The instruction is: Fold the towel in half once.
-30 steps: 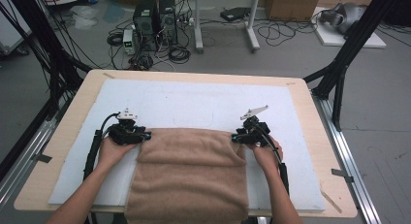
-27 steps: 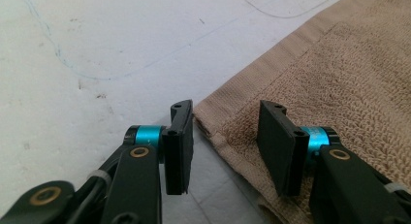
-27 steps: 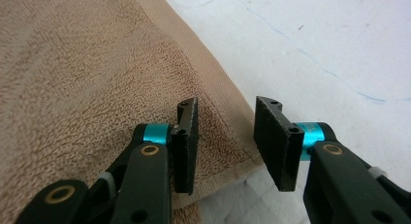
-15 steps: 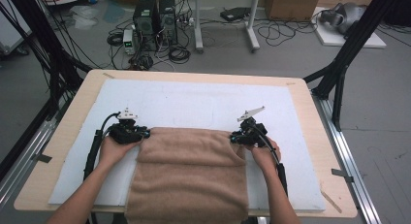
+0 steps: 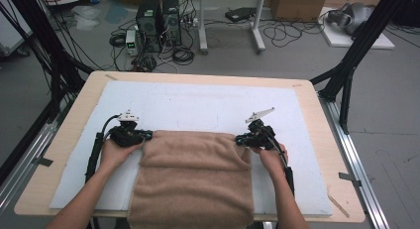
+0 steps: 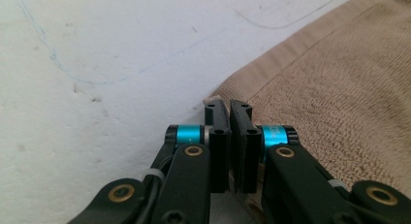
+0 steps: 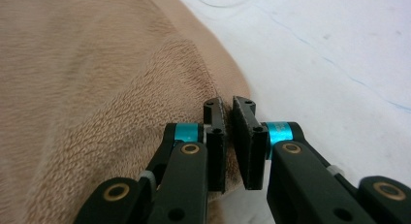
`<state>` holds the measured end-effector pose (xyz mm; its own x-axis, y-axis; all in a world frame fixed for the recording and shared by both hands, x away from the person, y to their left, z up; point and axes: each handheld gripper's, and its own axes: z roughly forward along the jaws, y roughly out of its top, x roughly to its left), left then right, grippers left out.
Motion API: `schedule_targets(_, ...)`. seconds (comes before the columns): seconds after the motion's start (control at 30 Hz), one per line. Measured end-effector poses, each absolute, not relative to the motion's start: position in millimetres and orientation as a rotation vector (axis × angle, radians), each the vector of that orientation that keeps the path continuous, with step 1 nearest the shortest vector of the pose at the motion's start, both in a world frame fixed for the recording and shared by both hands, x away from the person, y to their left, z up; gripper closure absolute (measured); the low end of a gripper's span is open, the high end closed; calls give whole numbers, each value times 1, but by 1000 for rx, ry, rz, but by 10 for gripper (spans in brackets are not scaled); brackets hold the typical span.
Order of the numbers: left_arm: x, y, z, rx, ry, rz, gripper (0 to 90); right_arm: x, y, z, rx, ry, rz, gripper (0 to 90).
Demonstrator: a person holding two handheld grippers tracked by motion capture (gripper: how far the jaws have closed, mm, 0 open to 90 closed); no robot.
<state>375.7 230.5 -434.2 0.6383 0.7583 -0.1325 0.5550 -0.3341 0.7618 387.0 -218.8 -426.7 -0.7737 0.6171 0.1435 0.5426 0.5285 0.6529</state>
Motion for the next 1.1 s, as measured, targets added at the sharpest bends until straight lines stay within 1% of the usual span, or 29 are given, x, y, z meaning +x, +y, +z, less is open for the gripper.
schedule_targets(0.1,372,235,-428,2004,1021,298,865,381,-219,-420,973,2655,1117,838)
schedule_targets(0.23,355,237,-413,1992,953,289,866,370,-224,-407,927,2651,1193,837)
schedule_targets(0.3,341,237,-401,1993,898,318,866,361,-226,-399,883,2644,1206,838)
schedule_targets(0.43,308,242,-381,1992,781,300,866,334,-232,-380,767,2665,1274,836)
schedule_targets(0.47,297,244,-377,1993,739,260,865,328,-233,-376,739,2664,1290,836)
schedule_targets(0.5,287,247,-375,1989,674,191,862,316,-234,-370,677,2691,1329,829)
schedule_targets(0.53,280,249,-375,2009,635,168,857,306,-235,-367,614,2737,1399,800)
schedule_targets(0.57,277,250,-375,2018,624,162,827,300,-236,-366,584,2758,1415,748)
schedule_targets(0.6,274,251,-378,2023,636,177,749,297,-236,-366,582,2755,1397,690)
schedule_targets(0.63,275,252,-379,2030,640,189,702,296,-237,-367,603,2749,1353,673)
schedule_targets(0.73,288,253,-387,2024,712,260,640,306,-239,-379,700,2740,1308,606)
schedule_targets(0.8,296,252,-390,2010,737,306,638,314,-238,-387,758,2714,1251,557)
schedule_targets(0.83,302,250,-392,2020,749,338,640,318,-237,-390,766,2704,1230,556)
schedule_targets(0.93,320,245,-404,2057,802,351,640,330,-235,-399,815,2669,1183,539)
schedule_targets(1.07,337,238,-422,2098,852,307,578,341,-235,-409,860,2653,1118,511)
schedule_targets(1.1,340,236,-425,2115,855,313,561,344,-235,-413,867,2667,1108,502)
